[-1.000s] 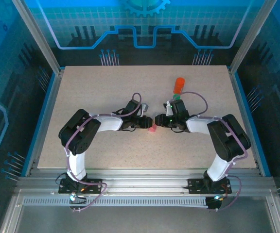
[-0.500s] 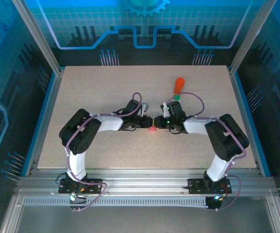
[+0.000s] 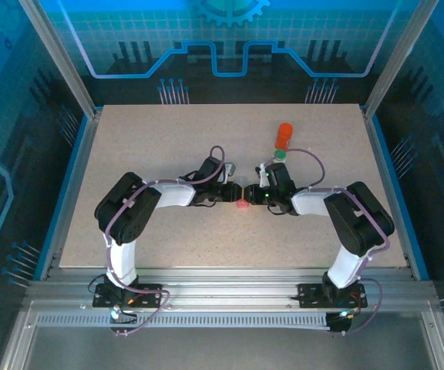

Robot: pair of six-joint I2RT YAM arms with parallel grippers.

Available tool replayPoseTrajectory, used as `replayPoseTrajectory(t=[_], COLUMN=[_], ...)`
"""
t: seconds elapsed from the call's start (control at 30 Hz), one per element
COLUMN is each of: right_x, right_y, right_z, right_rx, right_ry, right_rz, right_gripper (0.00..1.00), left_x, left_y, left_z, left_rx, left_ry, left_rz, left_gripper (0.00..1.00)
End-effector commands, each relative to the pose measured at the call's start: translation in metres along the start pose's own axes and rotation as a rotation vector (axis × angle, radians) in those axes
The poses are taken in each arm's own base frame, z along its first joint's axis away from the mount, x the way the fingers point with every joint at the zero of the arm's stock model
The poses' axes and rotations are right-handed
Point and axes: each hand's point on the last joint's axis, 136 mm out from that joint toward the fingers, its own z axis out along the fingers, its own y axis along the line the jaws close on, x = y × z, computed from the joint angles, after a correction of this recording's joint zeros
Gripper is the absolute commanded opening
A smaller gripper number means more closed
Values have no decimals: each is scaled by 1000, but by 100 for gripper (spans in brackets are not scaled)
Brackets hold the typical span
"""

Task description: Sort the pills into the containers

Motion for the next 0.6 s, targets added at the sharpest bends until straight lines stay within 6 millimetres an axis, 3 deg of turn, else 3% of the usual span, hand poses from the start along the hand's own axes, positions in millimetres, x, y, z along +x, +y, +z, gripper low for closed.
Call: replayPoseTrajectory(t=[0.0, 0.17, 0.3, 0.43, 0.53, 0.57], right_x=[-4, -35, -57, -80, -87, -87], right_y=[13, 40, 55, 56, 34, 26], right_z=[-20, -61, -113, -181, -229, -242], right_rx=[4, -21, 9, 129, 296, 348], right_ry=[-25, -124, -261, -464, -634, -682], right_rz=[7, -67, -182, -361, -432, -447], right_gripper=[26, 29, 30, 32, 47, 52], left_x=[-8, -44, -65, -85, -86, -84], left_y=[32, 13, -8, -22, -28, -27], left_z=[-2, -30, -64, -127, -184, -200], left_rx=[-110, -87, -71, -90, -132, -159], left_ry=[5, -88, -162, -319, -467, -520], left_rz=[-34, -1, 52, 131, 250, 282], left_gripper=[31, 37, 41, 47, 57, 66])
